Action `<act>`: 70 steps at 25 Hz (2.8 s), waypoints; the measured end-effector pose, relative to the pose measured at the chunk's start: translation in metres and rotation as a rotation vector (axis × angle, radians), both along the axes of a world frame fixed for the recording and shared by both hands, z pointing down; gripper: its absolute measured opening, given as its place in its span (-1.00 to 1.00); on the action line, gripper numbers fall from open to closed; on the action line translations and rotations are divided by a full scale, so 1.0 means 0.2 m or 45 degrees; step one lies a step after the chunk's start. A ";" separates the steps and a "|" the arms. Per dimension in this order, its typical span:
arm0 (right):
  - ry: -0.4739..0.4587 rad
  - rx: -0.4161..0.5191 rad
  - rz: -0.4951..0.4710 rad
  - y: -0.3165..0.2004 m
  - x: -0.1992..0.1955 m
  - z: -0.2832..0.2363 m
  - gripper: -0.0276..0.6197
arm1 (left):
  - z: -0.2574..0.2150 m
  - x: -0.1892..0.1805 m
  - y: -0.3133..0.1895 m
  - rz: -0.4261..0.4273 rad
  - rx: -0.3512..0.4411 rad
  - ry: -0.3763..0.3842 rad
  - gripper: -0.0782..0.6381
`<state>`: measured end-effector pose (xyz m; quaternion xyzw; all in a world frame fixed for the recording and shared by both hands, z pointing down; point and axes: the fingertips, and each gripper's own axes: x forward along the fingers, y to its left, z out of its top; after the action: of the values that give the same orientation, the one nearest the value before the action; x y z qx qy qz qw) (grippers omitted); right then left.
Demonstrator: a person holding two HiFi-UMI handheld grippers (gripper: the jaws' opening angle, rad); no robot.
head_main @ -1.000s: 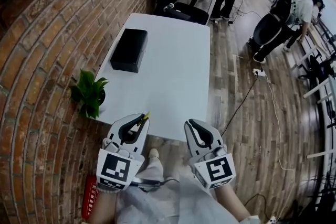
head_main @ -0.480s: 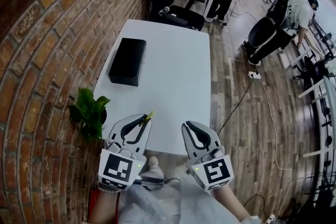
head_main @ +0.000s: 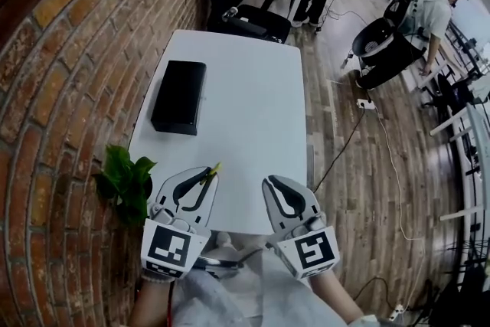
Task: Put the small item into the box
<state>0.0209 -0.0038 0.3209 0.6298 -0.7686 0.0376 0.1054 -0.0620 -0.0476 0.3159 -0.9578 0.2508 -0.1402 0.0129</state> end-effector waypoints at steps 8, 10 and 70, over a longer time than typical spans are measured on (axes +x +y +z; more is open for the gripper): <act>-0.006 -0.007 0.012 -0.08 0.04 0.02 -0.73 | 0.01 0.01 -0.08 0.005 -0.007 0.020 -0.66; -0.006 -0.010 0.007 -0.10 0.04 0.02 -0.73 | 0.01 0.02 -0.09 0.000 -0.006 0.023 -0.66; 0.163 -0.235 -0.636 -1.45 0.03 0.80 -0.73 | 0.36 0.11 -0.72 -0.503 -0.018 -0.115 -0.66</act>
<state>0.0268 -0.2930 0.4810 0.4094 -0.8853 0.0405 0.2168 -0.0404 -0.1907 0.3888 -0.8827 0.4320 -0.1846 -0.0103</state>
